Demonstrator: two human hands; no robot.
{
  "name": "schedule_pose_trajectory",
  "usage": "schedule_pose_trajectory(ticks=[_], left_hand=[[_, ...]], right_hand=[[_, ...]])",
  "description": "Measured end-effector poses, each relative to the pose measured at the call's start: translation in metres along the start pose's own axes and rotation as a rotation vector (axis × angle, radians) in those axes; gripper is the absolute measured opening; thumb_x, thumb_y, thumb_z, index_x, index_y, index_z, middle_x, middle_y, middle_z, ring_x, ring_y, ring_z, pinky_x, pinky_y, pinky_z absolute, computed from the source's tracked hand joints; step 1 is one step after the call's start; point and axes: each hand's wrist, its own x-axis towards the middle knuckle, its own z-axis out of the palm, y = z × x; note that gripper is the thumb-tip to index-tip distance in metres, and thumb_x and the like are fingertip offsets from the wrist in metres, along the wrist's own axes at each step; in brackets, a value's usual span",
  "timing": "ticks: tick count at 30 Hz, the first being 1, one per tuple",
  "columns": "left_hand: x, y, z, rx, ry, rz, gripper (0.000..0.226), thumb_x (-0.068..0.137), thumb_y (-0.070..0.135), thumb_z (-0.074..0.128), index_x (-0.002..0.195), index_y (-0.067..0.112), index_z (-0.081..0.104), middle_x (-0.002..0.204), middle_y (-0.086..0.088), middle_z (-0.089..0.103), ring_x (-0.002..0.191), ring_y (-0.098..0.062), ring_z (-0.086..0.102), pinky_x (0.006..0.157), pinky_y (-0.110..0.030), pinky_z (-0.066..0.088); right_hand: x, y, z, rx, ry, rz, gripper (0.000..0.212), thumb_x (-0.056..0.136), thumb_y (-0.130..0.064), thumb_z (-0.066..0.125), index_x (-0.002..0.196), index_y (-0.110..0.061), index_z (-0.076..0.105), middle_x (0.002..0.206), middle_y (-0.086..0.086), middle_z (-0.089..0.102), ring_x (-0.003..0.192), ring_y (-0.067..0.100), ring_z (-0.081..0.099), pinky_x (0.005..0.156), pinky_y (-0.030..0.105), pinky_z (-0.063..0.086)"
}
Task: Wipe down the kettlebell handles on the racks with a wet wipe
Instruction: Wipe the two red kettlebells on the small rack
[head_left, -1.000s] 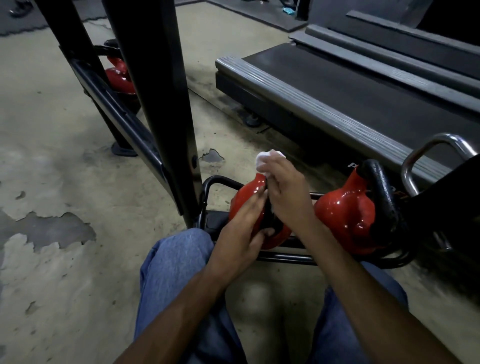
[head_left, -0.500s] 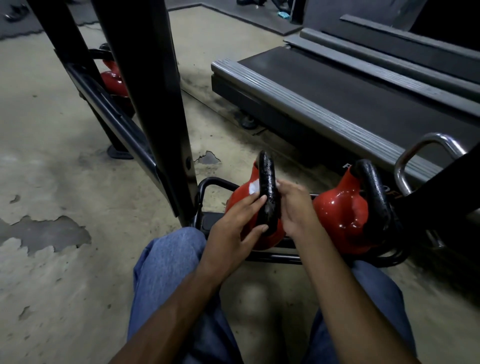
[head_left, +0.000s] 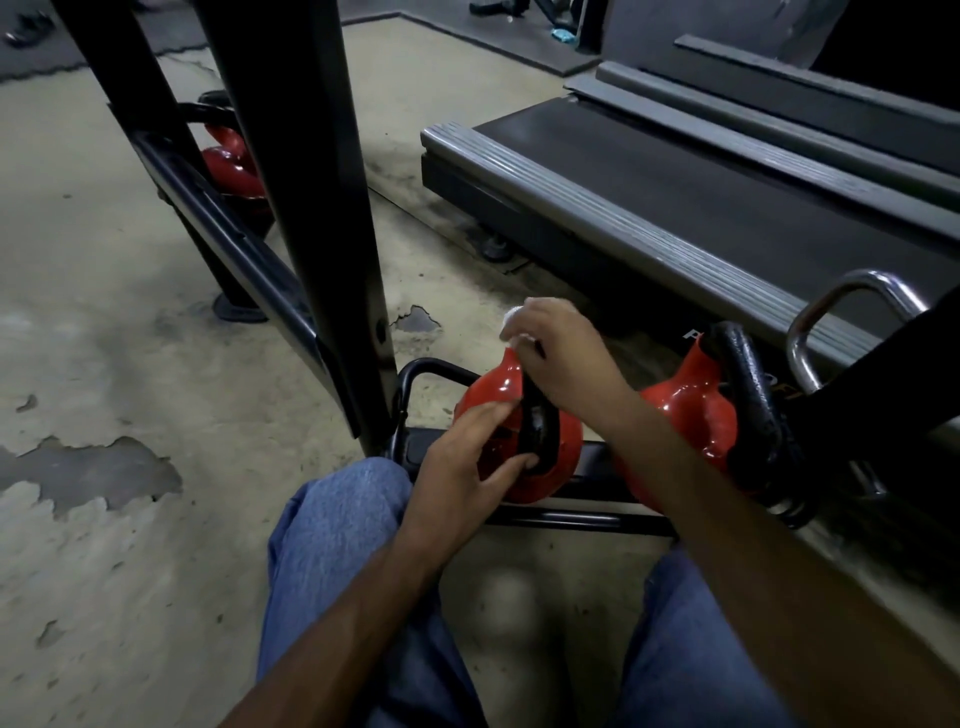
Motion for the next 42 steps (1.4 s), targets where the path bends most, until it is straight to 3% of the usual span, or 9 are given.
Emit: schedule_pose_trajectory(ticks=[4,8,14,22,25,28,35,39,42], left_hand=[[-0.002,-0.008,-0.001,-0.087,-0.008,-0.085,0.050,0.086,0.027,0.083,0.133,0.020,0.067,0.117,0.007,0.073,0.108,-0.006,0.069,0.095,-0.038,0.057],[-0.005,-0.010,-0.002,-0.109,-0.044,-0.107,0.048,0.087,0.026,0.083,0.132,0.021,0.068,0.119,0.008,0.073,0.110,-0.004,0.067,0.096,-0.034,0.057],[-0.004,-0.010,0.000,-0.089,-0.031,-0.100,0.047,0.086,0.027,0.083,0.130,0.019,0.069,0.123,0.009,0.071,0.115,-0.002,0.064,0.101,-0.031,0.054],[-0.011,-0.011,0.009,-0.007,-0.073,-0.101,0.054,0.086,0.033,0.083,0.134,0.017,0.067,0.132,0.007,0.068,0.123,-0.002,0.060,0.107,-0.029,0.049],[-0.009,-0.011,0.012,-0.025,-0.138,-0.117,0.059,0.084,0.033,0.084,0.138,0.023,0.063,0.135,0.012,0.064,0.127,-0.003,0.058,0.109,-0.032,0.048],[-0.007,-0.011,0.015,-0.029,-0.176,-0.130,0.061,0.083,0.033,0.084,0.138,0.030,0.059,0.133,0.015,0.064,0.124,-0.002,0.058,0.105,-0.032,0.050],[-0.010,-0.018,0.016,0.002,-0.185,-0.170,0.068,0.083,0.034,0.082,0.145,0.035,0.054,0.141,0.012,0.062,0.129,-0.007,0.057,0.106,-0.037,0.049],[-0.010,-0.018,0.018,0.011,-0.170,-0.178,0.058,0.084,0.035,0.083,0.137,0.031,0.060,0.134,0.012,0.065,0.123,-0.006,0.059,0.103,-0.038,0.052],[-0.009,-0.016,0.017,-0.027,-0.161,-0.170,0.059,0.083,0.036,0.083,0.136,0.036,0.058,0.133,0.018,0.063,0.123,0.001,0.057,0.103,-0.029,0.050]], right_hand=[[0.011,-0.014,-0.018,-0.429,-0.443,-0.299,0.033,0.089,-0.024,0.044,0.083,-0.011,0.074,0.085,0.006,0.069,0.089,0.027,0.062,0.085,0.047,0.052],[-0.031,-0.011,-0.026,-0.330,-0.351,-0.307,0.030,0.098,-0.029,0.048,0.104,-0.019,0.076,0.110,-0.002,0.070,0.111,0.020,0.058,0.096,0.037,0.049],[-0.077,-0.013,0.010,0.520,0.341,0.468,0.019,0.095,-0.015,0.072,0.107,-0.027,0.078,0.111,-0.009,0.075,0.107,0.007,0.070,0.094,0.038,0.059],[-0.053,-0.028,0.008,1.364,0.185,0.921,0.038,0.101,-0.007,0.044,0.085,0.006,0.076,0.082,0.024,0.073,0.075,0.029,0.071,0.071,0.034,0.059],[-0.071,-0.033,0.019,1.218,0.394,0.907,0.029,0.102,-0.008,0.048,0.111,0.000,0.074,0.105,0.022,0.076,0.097,0.029,0.071,0.088,0.039,0.056],[-0.076,-0.043,0.023,0.627,0.511,0.530,0.034,0.099,-0.002,0.050,0.119,-0.016,0.075,0.123,-0.005,0.073,0.120,0.006,0.064,0.105,0.024,0.048],[-0.006,-0.023,-0.003,-0.511,-0.354,-0.252,0.033,0.087,-0.018,0.045,0.097,-0.016,0.075,0.093,0.003,0.071,0.104,0.027,0.060,0.106,0.037,0.036],[-0.016,-0.045,-0.027,-0.546,-0.618,-0.336,0.028,0.100,-0.029,0.044,0.106,-0.021,0.070,0.106,-0.002,0.069,0.110,0.020,0.057,0.103,0.033,0.038],[-0.045,-0.038,-0.031,-0.421,-0.493,-0.352,0.027,0.098,-0.023,0.052,0.119,-0.022,0.070,0.120,-0.003,0.068,0.123,0.020,0.054,0.109,0.037,0.042]])
